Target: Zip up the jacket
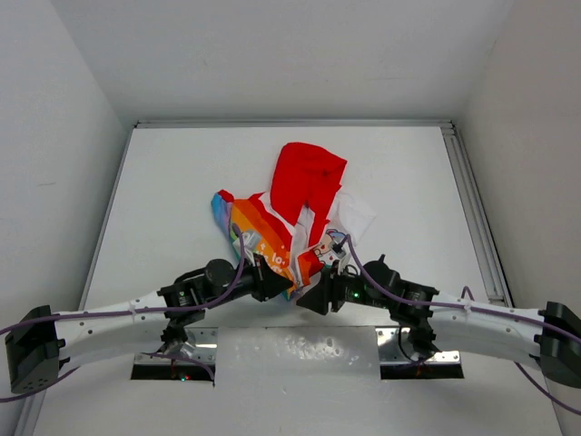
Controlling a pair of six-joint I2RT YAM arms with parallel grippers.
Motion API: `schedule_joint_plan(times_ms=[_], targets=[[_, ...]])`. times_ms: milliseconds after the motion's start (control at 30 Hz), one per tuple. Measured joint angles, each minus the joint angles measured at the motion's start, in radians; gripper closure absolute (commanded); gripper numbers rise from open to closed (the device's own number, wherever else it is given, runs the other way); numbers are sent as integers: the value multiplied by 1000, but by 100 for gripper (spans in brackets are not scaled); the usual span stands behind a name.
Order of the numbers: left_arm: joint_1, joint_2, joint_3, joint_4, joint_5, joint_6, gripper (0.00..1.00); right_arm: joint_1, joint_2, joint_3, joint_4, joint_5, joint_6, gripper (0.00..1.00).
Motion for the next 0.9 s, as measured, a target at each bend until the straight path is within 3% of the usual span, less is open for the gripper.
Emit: schedule_joint_plan(times_ms=[633, 900], targets=[[0, 6, 0, 12, 47, -7, 100, 0, 69, -6, 94, 52, -24, 57], [0, 16, -11, 37, 69, -27, 100, 0, 71, -8, 116, 58, -26, 63]])
